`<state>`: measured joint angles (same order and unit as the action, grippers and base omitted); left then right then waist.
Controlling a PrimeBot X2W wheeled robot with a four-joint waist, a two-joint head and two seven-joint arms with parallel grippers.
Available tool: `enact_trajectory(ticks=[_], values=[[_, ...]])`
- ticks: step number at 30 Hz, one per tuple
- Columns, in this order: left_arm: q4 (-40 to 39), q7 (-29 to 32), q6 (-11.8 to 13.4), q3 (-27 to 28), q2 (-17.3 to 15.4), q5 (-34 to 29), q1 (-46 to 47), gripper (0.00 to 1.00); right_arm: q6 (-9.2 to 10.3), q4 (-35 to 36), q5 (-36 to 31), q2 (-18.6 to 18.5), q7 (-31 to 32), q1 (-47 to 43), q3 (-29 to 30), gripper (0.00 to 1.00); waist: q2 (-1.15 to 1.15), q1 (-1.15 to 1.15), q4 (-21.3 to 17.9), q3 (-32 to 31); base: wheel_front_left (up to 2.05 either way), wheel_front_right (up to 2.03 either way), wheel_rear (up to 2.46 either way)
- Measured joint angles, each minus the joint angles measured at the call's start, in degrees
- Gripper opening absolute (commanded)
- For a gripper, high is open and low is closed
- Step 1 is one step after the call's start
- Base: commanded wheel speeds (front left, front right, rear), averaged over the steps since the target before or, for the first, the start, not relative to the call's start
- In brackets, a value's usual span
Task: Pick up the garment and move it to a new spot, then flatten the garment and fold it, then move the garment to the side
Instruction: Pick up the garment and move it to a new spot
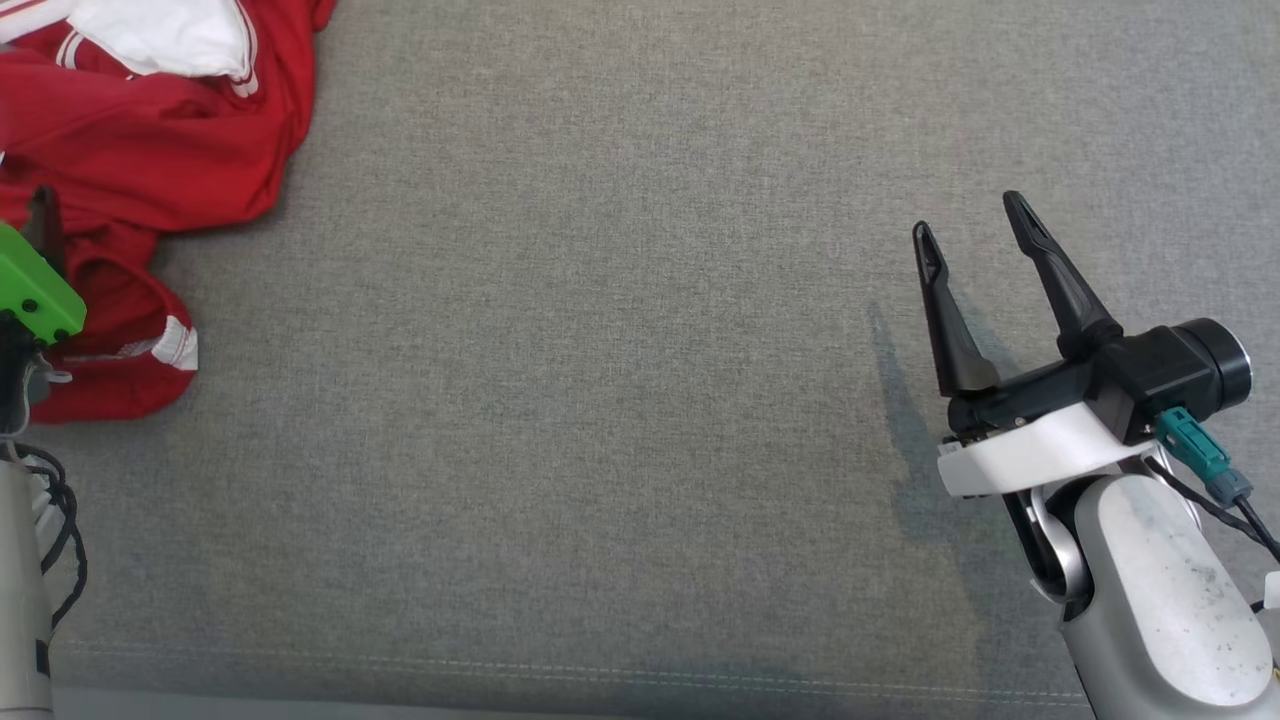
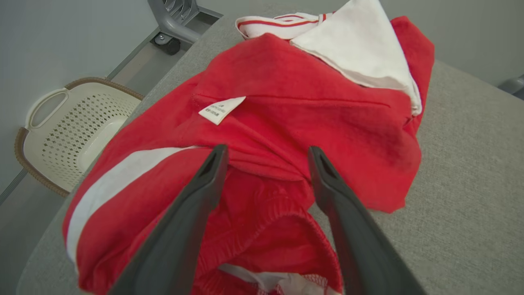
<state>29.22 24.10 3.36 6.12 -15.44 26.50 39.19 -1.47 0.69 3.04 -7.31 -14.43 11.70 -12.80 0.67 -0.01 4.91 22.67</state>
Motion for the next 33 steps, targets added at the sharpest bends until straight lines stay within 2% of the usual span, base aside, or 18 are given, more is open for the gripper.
enact_trajectory(ticks=[8,26,27,28,29,33], values=[[3.61,1.83,1.02,0.0,-1.53,-0.57,0.04,1.0,-0.03,-0.27,-0.01,-0.14,0.0,0.99,-0.02,1.0,0.0,0.0,0.5,1.31,0.0,0.0,0.0],[7.16,1.51,1.99,0.49,-0.65,-1.55,0.88,1.0,-0.47,-0.88,-0.23,-1.26,0.0,1.37,-0.07,1.0,0.0,0.01,-0.16,3.32,0.0,0.0,0.0],[7.19,1.01,2.01,0.42,-0.42,-1.62,0.88,0.92,-0.47,-0.97,-0.26,-1.26,0.0,1.52,-0.08,1.0,0.0,0.01,-0.13,3.31,0.0,0.0,0.0],[7.2,0.24,2.1,0.24,-0.26,-1.94,0.9,0.19,-0.47,-1.04,-0.26,-1.24,0.0,1.77,-0.08,1.0,0.0,0.01,-0.1,3.29,0.0,0.0,0.0],[7.32,-0.29,2.18,-0.2,-0.21,-2.57,0.9,0.0,-0.47,-1.07,-0.26,-1.25,0.0,1.99,-0.04,1.0,0.0,0.01,-0.05,3.24,0.0,0.0,0.0],[7.86,-1.64,2.19,-0.57,0.96,-2.72,0.9,0.0,-0.47,-1.42,-0.26,-1.24,0.0,2.05,0.03,1.0,0.0,0.01,0.17,2.75,0.0,0.0,0.0]])
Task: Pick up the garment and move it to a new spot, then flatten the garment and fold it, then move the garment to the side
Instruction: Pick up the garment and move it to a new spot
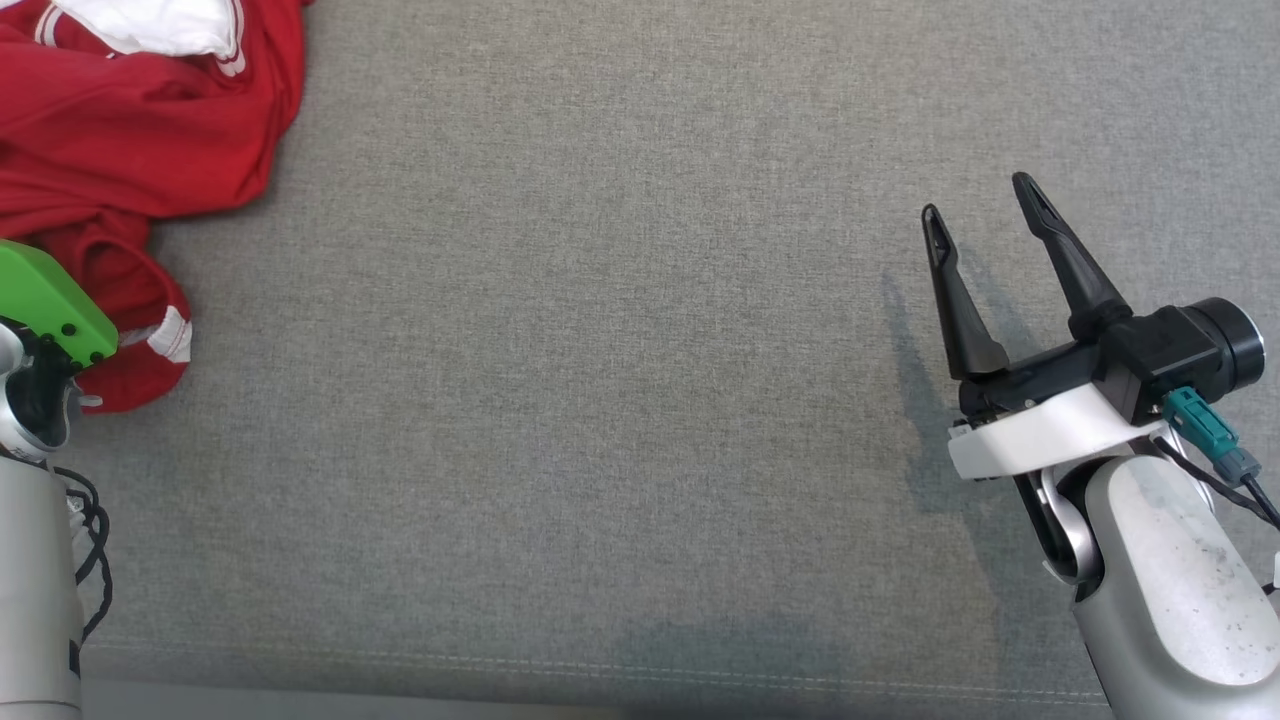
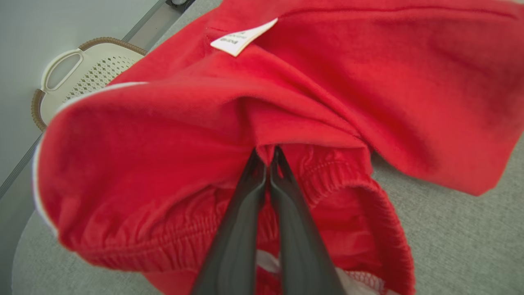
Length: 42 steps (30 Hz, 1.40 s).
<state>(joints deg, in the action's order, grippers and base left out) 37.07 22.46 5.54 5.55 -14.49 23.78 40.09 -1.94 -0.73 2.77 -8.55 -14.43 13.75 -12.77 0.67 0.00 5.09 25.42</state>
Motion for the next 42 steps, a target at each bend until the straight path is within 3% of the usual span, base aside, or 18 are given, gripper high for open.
enact_trajectory(ticks=[5,22,37,42], values=[[-0.03,-4.56,-0.08,0.0,0.92,0.08,0.38,0.0,0.02,-0.49,0.01,0.05,-0.01,0.0,0.46,1.0,0.0,0.0,0.63,-1.7,0.0,0.0,0.0],[-3.5,-14.47,-7.02,-2.94,3.5,0.56,1.89,0.0,0.54,-2.5,1.01,1.69,-0.16,-0.29,1.23,1.0,0.0,0.01,1.53,-10.04,0.0,0.0,0.0],[-8.32,-19.7,-10.61,-10.21,12.44,0.38,0.36,0.0,1.48,-3.74,2.58,3.24,-0.16,-4.51,1.55,1.0,0.0,0.01,-1.51,-18.23,0.0,0.0,0.0],[-8.62,-20.08,-10.65,-12.57,13.38,0.43,-2.55,0.0,1.52,-3.89,2.9,3.35,-0.16,-5.86,1.45,1.0,0.0,0.01,-3.88,-19.9,0.0,0.0,0.0]])
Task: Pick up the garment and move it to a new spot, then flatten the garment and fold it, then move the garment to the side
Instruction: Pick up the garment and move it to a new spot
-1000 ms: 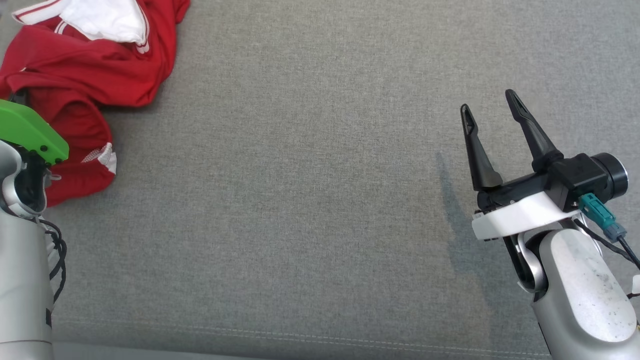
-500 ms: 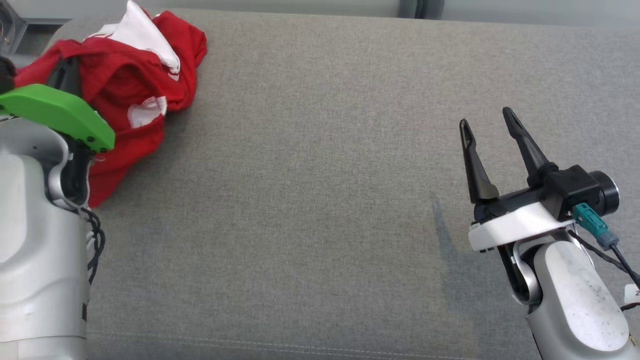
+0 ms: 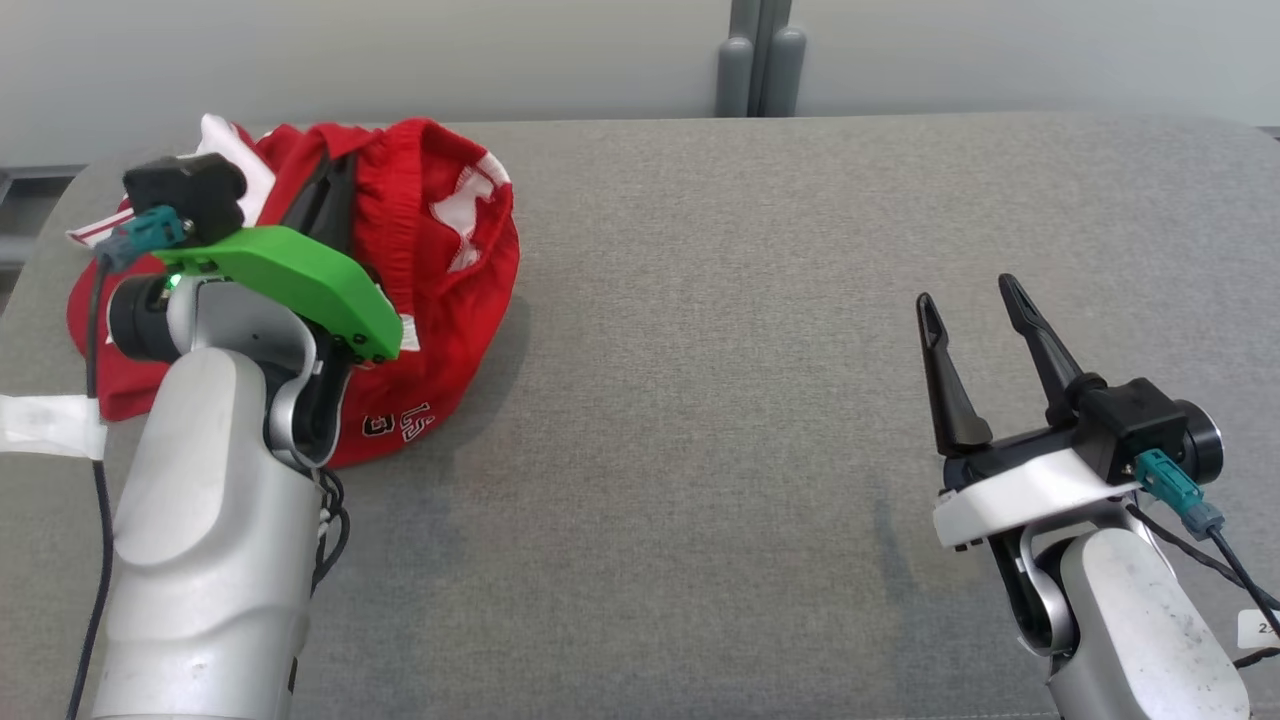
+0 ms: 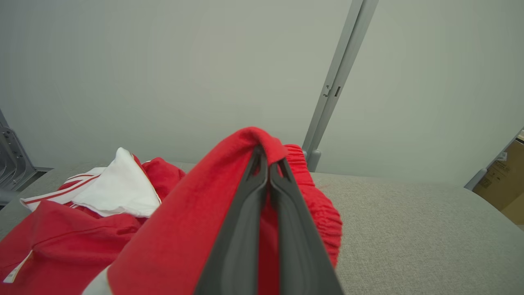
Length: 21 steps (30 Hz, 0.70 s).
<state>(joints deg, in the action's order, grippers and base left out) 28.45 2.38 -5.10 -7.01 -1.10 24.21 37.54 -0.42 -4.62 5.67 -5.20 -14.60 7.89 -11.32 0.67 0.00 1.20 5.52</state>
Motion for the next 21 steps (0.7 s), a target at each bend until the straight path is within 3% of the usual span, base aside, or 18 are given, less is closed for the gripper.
enact_trajectory(ticks=[12,21], values=[[-0.89,-0.43,-0.25,-6.49,0.03,0.92,-3.45,0.0,-0.07,-0.01,0.02,0.85,0.0,-1.37,-1.51,1.0,0.0,0.0,-6.87,-1.78,0.0,0.0,0.0],[-0.42,-2.54,1.89,-10.31,-0.08,1.69,-7.39,0.0,-0.25,0.12,0.44,1.26,0.0,-1.37,-2.33,1.0,0.0,0.0,-12.4,-1.54,0.0,0.0,0.0]])
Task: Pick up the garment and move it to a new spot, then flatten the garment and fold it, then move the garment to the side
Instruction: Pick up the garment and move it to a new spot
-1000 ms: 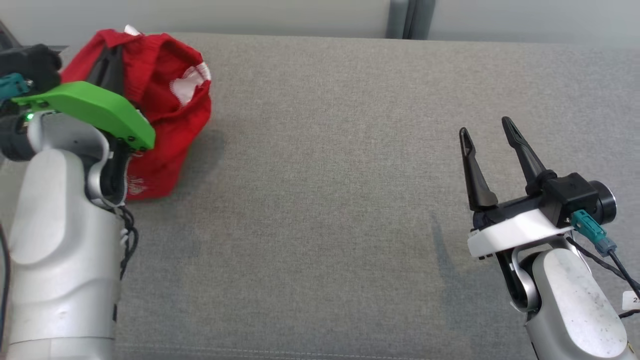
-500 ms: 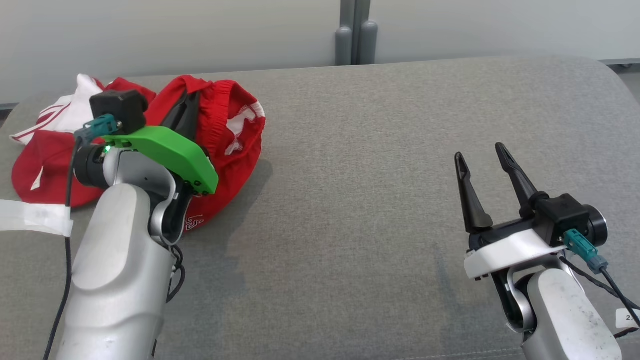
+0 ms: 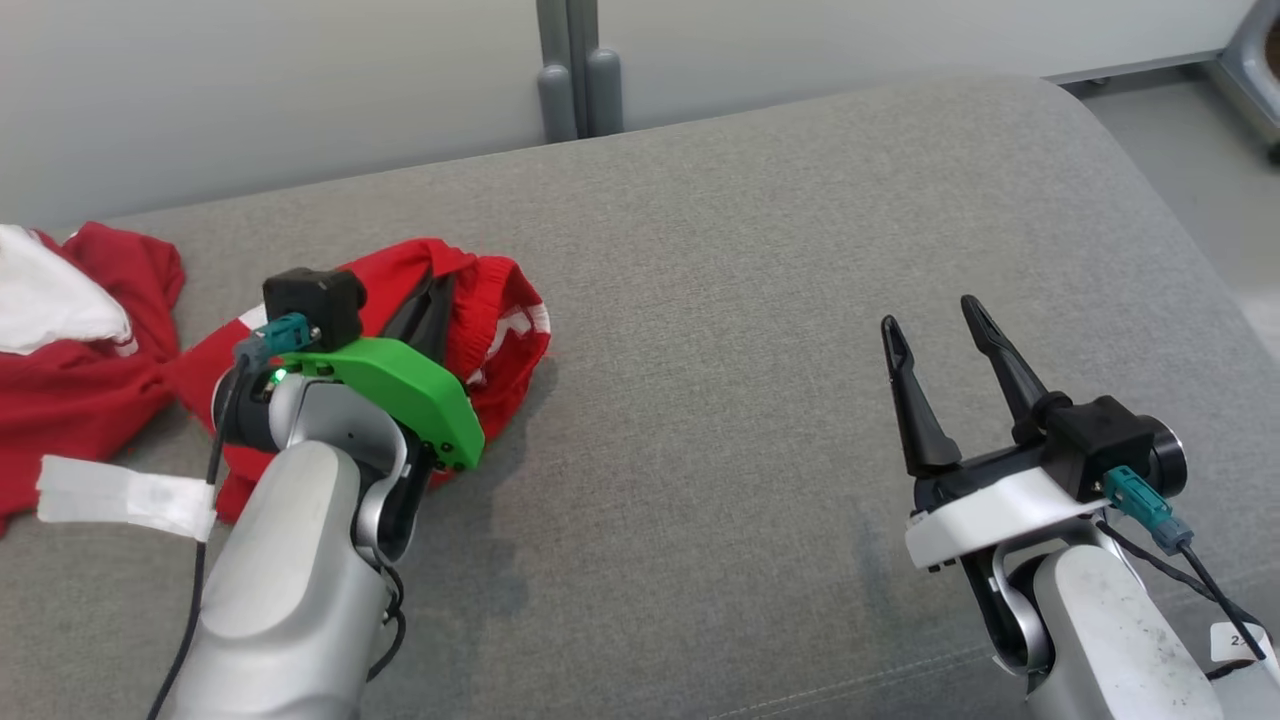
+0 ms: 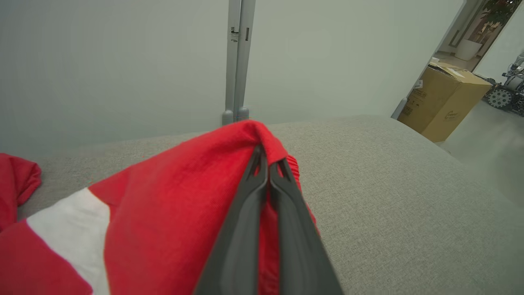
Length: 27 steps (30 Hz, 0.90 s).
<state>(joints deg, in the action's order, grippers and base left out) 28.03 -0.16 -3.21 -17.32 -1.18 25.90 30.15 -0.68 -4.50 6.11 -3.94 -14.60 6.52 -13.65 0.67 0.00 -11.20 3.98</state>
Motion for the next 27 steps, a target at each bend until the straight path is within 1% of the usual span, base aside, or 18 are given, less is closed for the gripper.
enact_trajectory(ticks=[5,10,15,18,19,21,22,24,27], values=[[0.14,-2.09,1.24,-3.36,-0.09,1.92,-1.36,0.0,0.02,0.36,0.0,0.01,0.0,0.0,0.41,1.0,0.0,0.0,-1.96,1.13,0.0,0.0,0.0],[0.12,-3.67,1.74,-6.15,-0.22,3.89,-1.63,0.0,0.01,0.32,0.0,0.09,0.0,0.02,0.42,1.0,0.0,0.0,-2.83,2.04,0.0,0.0,0.0],[-0.7,-4.53,2.34,-8.58,-0.4,4.77,-1.49,0.0,-0.82,-0.01,0.0,0.22,0.0,0.1,-0.99,1.0,0.0,0.0,-3.88,2.17,0.0,0.0,0.0],[-0.78,-4.69,3.31,-9.87,-0.4,5.44,-0.69,0.0,-1.32,-0.42,0.0,0.3,0.0,0.17,-1.96,1.0,0.0,0.0,-4.8,2.22,0.0,0.0,0.0],[-0.79,-4.69,3.38,-10.25,-0.44,5.77,-0.3,0.0,-1.32,-0.59,0.0,0.32,0.0,0.24,-2.22,1.0,0.0,0.0,-5.17,2.25,0.0,0.0,0.0],[-0.64,-4.68,4.38,-10.81,-0.44,6.33,0.41,0.0,-1.36,-0.83,0.0,0.34,0.0,0.39,-2.88,1.0,0.0,0.0,-5.99,2.36,0.0,0.0,0.0],[-0.64,-4.68,4.38,-10.81,-0.44,6.33,0.41,0.0,-1.36,-0.83,0.0,0.34,0.0,0.39,-2.88,1.0,0.0,0.0,-5.99,2.36,0.0,0.0,0.0],[-0.25,-4.68,5.32,-11.06,-0.45,6.72,1.14,0.0,-1.81,-1.21,0.0,0.36,0.0,0.59,-3.6,1.0,0.0,0.0,-6.92,2.52,0.0,0.0,0.0],[0.8,-4.69,6.54,-11.39,-0.46,8.31,2.28,0.0,-1.85,-1.61,0.0,0.42,0.0,1.32,-4.59,1.0,0.0,0.0,-8.46,2.86,0.0,0.0,0.0]])
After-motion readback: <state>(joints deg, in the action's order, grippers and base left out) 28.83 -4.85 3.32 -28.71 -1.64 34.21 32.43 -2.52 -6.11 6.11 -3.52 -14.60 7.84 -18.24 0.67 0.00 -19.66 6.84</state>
